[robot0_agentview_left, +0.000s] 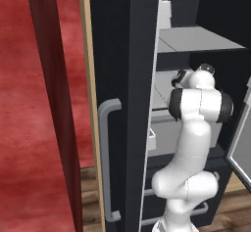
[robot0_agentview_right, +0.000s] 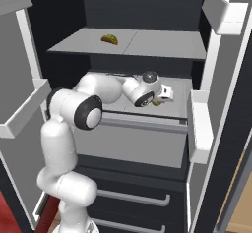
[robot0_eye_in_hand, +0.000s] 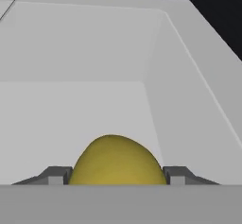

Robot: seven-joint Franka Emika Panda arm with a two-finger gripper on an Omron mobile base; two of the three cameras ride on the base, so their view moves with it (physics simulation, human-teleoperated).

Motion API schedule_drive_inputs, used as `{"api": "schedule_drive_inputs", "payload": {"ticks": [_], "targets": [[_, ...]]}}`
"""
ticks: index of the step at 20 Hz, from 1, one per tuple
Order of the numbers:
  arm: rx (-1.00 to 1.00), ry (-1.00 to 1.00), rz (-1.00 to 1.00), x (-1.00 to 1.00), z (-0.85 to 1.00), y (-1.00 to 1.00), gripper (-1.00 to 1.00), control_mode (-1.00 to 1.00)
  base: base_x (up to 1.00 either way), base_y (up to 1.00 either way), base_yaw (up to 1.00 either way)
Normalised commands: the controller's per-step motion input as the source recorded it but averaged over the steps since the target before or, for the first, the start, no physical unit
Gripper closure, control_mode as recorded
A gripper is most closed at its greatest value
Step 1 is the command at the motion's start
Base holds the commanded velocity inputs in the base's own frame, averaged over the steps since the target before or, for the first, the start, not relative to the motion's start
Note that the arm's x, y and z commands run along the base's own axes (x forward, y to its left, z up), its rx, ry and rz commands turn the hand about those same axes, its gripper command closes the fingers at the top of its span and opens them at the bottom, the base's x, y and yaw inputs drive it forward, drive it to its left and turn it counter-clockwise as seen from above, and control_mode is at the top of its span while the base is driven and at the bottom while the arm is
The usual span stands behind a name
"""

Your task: Move the tacos and lemon from the second highest shelf to the top shelf to make space. Then, place the pitcher from the counter on the cleared second highest shelf.

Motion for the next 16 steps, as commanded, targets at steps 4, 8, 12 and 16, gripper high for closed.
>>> {"api": "schedule_drive_inputs", "payload": {"ticks": [4,8,12,16], "targets": [[0.0,0.0,0.01,-1.0,0.43,0.25,1.0,-1.0,0.0,0.0,0.0],[0.0,0.0,0.02,-1.0,0.76,0.15,1.0,-1.0,0.0,0.0,0.0],[0.0,0.0,0.03,-1.0,0.95,0.28,1.0,-1.0,0.0,0.0,0.0],[0.0,0.0,0.02,-1.0,0.9,0.52,1.0,-1.0,0.0,0.0,0.0]]}}
